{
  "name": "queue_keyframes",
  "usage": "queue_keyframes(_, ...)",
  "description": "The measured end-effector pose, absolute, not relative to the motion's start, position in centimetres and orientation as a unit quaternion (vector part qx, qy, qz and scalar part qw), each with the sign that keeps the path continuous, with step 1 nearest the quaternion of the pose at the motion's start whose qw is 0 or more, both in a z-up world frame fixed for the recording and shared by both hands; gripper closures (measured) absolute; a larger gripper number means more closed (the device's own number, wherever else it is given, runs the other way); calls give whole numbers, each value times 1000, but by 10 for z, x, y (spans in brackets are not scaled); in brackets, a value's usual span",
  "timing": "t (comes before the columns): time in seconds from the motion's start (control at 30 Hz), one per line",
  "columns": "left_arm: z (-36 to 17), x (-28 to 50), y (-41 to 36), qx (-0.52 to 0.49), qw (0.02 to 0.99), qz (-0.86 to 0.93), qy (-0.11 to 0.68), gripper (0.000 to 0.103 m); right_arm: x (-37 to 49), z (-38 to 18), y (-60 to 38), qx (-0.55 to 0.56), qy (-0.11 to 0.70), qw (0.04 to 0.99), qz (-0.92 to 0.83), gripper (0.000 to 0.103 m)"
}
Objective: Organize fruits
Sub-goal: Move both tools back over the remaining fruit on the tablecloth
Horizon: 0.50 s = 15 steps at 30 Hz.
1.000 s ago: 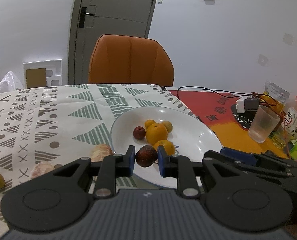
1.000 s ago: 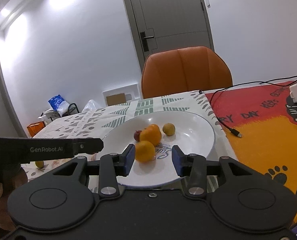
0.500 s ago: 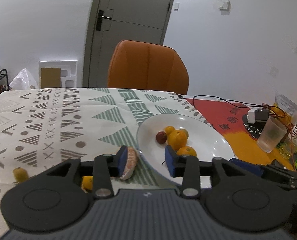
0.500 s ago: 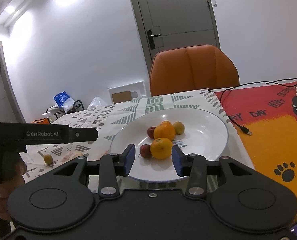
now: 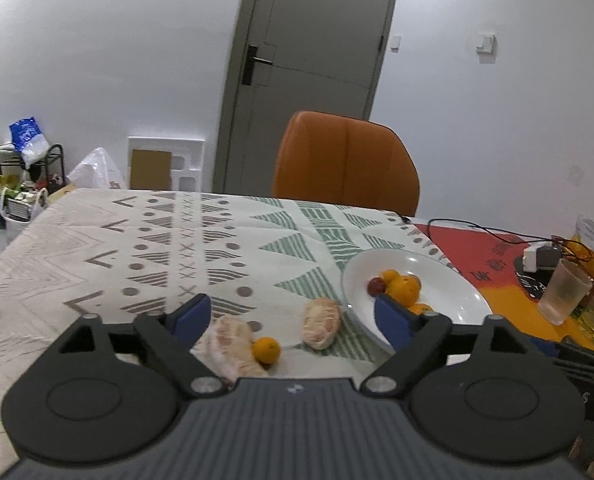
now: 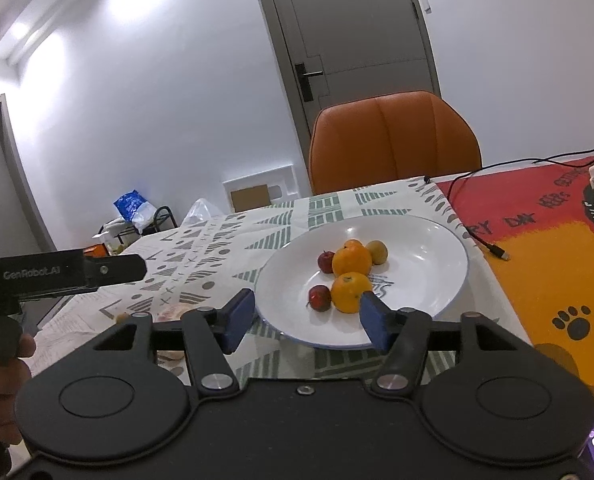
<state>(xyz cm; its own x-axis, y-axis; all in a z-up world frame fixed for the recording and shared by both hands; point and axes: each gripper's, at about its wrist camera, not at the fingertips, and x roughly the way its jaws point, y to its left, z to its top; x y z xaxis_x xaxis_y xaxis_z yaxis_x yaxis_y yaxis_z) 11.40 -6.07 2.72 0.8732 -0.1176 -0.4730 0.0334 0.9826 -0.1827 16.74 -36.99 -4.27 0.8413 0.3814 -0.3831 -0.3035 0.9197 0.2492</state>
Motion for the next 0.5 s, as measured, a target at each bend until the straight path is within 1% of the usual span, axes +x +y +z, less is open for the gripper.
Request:
queue_keyframes(0.13, 29, 103, -50, -84, 966, -31, 244, 11, 161, -39, -363, 87, 215, 955, 185, 38)
queue_keyframes(0.27, 28, 97, -36, -87, 966, -20, 245, 11, 158, -39, -351, 83, 218, 953, 196, 37)
queue_keyframes(0.33, 27, 94, -30, -89, 965, -14, 245, 11, 157, -40, -343, 77, 220, 952, 200, 35)
queue_keyframes(0.5, 25, 90, -11, -92, 964, 3, 248, 11, 157, -40, -326, 71, 222, 950, 208, 34)
